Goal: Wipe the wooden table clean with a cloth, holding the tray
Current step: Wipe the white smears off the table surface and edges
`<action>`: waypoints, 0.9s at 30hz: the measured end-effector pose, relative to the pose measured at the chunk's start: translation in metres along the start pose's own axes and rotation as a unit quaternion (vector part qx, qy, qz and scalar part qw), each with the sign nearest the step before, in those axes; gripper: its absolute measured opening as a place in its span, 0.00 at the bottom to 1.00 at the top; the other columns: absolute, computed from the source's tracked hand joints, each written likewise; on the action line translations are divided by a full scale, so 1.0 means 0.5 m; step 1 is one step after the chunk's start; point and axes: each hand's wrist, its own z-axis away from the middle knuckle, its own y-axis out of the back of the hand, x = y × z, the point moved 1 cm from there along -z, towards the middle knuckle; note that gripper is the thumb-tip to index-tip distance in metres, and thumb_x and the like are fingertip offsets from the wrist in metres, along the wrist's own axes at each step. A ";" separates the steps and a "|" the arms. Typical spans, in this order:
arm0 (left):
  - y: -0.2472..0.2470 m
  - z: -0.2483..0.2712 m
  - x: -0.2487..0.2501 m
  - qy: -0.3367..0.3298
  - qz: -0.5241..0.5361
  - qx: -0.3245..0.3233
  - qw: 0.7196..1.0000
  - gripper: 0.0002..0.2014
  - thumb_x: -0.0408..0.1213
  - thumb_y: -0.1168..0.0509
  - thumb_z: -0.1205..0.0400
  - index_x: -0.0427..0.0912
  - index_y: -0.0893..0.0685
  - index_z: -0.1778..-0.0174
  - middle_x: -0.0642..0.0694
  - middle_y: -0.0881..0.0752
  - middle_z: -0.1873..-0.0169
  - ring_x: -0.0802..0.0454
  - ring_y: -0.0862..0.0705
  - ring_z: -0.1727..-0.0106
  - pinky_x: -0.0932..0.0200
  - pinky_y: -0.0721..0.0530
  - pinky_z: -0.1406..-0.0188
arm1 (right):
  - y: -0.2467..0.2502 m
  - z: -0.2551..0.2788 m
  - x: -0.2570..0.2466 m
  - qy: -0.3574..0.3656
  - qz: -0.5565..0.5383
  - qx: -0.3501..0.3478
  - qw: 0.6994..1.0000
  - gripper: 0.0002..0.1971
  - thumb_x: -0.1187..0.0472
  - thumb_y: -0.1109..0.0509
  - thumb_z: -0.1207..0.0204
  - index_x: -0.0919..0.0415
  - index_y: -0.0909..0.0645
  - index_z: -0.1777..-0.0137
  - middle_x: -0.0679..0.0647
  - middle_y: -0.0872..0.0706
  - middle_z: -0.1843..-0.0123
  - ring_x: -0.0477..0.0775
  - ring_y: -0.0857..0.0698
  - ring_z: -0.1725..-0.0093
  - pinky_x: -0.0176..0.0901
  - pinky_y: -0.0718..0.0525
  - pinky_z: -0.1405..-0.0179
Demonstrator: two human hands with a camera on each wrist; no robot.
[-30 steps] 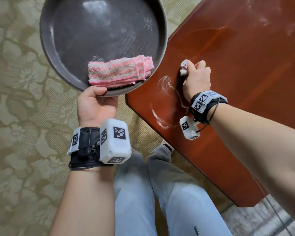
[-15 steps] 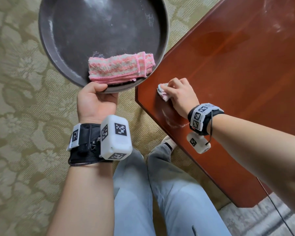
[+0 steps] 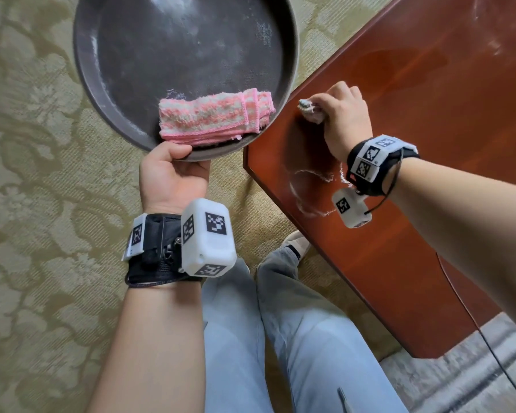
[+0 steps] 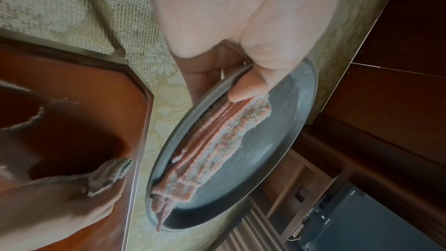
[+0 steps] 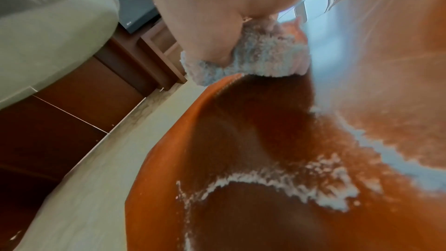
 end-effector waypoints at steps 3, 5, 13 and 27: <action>0.013 0.002 0.009 0.000 0.003 -0.002 1.000 0.18 0.19 0.44 0.37 0.31 0.17 0.55 0.38 0.12 0.62 0.40 0.12 0.58 0.53 0.15 0.42 | -0.027 -0.008 -0.023 -0.053 0.055 -0.060 0.995 0.19 0.67 0.38 0.25 0.48 0.22 0.38 0.59 0.24 0.38 0.66 0.27 0.40 0.58 0.24 0.48; 0.022 0.004 0.016 -0.001 0.002 0.000 1.000 0.17 0.19 0.44 0.37 0.31 0.17 0.55 0.39 0.12 0.63 0.41 0.12 0.60 0.54 0.14 0.48 | -0.041 -0.005 -0.041 -0.091 0.067 -0.064 0.991 0.19 0.66 0.38 0.25 0.46 0.24 0.38 0.58 0.26 0.37 0.65 0.28 0.38 0.57 0.24 0.49; 0.043 0.007 0.032 -0.015 0.010 0.009 1.000 0.15 0.19 0.43 0.38 0.32 0.18 0.59 0.39 0.15 0.62 0.40 0.14 0.58 0.52 0.14 0.51 | -0.070 0.027 -0.082 -0.038 0.026 -0.096 0.994 0.21 0.63 0.37 0.25 0.43 0.20 0.35 0.53 0.24 0.34 0.63 0.28 0.35 0.54 0.30 0.45; 0.030 0.028 0.013 -0.018 0.004 -0.004 1.000 0.17 0.19 0.44 0.38 0.31 0.17 0.56 0.39 0.13 0.62 0.40 0.12 0.58 0.53 0.13 0.48 | -0.081 0.126 -0.077 0.191 0.086 -0.188 0.960 0.10 0.54 0.38 0.22 0.51 0.16 0.51 0.51 0.19 0.48 0.63 0.21 0.45 0.57 0.24 0.53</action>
